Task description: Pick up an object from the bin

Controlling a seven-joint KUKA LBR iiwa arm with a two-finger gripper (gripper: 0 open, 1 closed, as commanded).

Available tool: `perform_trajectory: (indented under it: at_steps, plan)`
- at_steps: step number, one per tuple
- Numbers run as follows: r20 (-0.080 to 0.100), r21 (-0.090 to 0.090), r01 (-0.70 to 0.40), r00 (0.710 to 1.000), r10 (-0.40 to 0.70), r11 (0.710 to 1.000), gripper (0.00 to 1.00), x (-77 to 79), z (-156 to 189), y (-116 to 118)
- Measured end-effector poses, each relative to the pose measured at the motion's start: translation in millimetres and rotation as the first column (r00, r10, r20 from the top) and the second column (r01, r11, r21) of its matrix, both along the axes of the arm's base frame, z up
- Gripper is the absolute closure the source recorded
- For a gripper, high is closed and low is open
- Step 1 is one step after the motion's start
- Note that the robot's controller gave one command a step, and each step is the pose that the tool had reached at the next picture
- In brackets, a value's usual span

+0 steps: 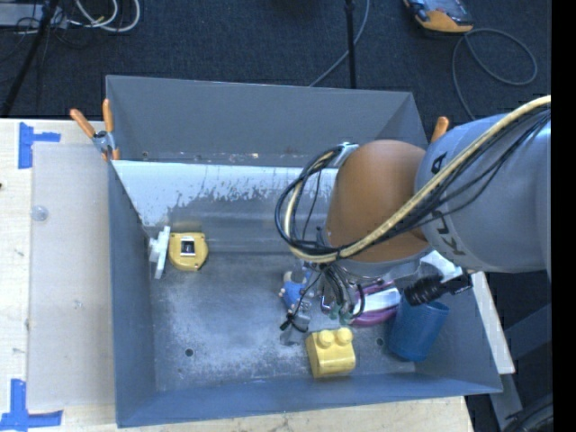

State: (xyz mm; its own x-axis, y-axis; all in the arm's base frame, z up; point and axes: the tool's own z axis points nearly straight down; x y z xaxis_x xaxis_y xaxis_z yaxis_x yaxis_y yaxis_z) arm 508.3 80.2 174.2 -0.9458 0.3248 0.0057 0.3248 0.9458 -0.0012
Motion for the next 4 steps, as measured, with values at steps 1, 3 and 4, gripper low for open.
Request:
perform_trajectory:
  at_steps: [1,3,4]
  plan:
    - [0.005,0.001,-0.15,0.989,0.15,0.989,0.0,5.7,-5.9,-6.6]
    - [0.001,0.0,0.016,1.0,-0.016,1.0,0.0,18.6,-21.5,-46.3]
    - [0.003,0.0,-0.162,0.987,0.162,0.987,0.0,26.7,-28.0,-44.0]
